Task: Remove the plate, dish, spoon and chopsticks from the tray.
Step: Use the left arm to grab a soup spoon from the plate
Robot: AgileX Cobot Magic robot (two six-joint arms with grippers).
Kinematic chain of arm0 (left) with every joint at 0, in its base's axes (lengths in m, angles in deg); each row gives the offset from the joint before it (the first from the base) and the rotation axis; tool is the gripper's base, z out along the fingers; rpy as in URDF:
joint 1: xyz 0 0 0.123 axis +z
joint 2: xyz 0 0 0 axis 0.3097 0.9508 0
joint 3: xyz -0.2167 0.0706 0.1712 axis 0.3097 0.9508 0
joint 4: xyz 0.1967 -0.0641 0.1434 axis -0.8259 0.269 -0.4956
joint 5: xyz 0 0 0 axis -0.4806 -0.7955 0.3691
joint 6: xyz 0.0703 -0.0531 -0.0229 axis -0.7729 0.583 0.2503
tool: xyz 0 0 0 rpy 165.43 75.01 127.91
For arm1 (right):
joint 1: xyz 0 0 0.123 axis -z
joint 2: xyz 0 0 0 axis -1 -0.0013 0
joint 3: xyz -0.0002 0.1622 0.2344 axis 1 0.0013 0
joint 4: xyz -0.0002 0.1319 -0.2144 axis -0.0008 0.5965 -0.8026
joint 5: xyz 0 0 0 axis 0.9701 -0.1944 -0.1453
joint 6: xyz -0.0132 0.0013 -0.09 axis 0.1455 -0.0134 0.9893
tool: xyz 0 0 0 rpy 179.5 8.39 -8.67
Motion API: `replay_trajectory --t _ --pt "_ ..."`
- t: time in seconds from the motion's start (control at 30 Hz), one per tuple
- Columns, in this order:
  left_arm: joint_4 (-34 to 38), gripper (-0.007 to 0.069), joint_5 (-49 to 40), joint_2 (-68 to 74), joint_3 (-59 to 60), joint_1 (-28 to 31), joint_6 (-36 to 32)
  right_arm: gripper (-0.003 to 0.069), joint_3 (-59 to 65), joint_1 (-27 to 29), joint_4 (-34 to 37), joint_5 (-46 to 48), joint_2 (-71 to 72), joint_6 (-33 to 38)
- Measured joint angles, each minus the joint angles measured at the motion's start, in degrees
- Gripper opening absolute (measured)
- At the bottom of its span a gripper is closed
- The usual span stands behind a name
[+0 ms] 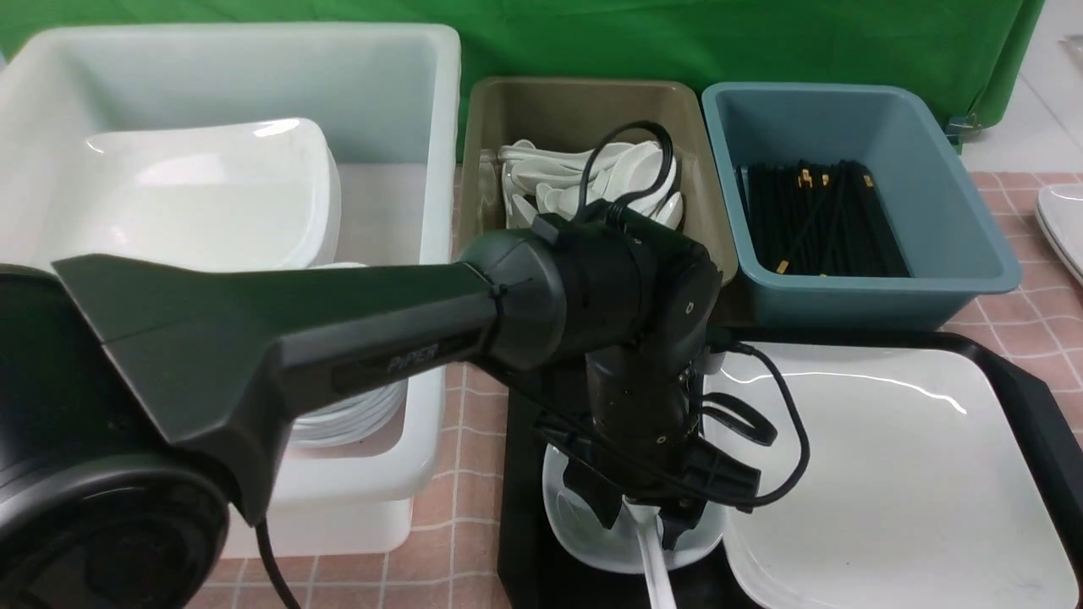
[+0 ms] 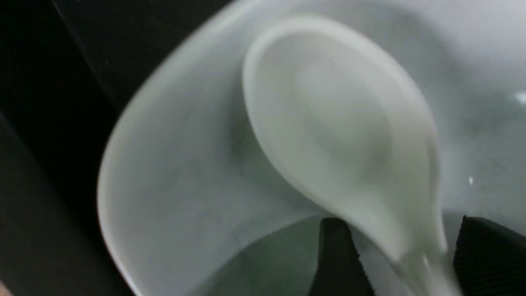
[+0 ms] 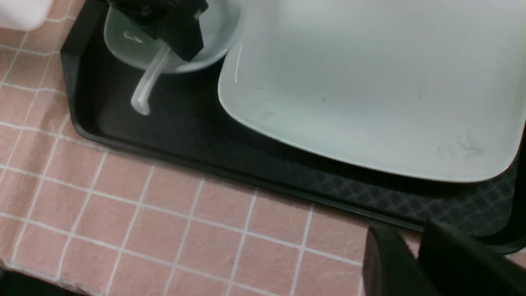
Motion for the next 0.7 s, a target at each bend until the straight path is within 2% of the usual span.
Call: replay_trajectory --t 0.2,0.37,0.57,0.7 --pt "0.0 0.0312 -0.06 0.8 -0.12 0.0 0.02 0.0188 0.0 0.0 0.0 0.0 0.0 0.0" --pt "-0.87 0.015 -2.08 0.92 -1.47 0.0 -0.23 0.0195 0.0 0.0 0.0 0.0 0.0 0.0" --pt "-2.31 0.0142 -7.35 0.97 -7.55 0.0 -3.03 0.0197 0.0 0.0 0.0 0.0 0.0 0.0" --pt "-5.75 0.0139 -9.87 0.81 -17.02 0.0 -3.93 0.0199 0.0 0.0 0.0 0.0 0.0 0.0"
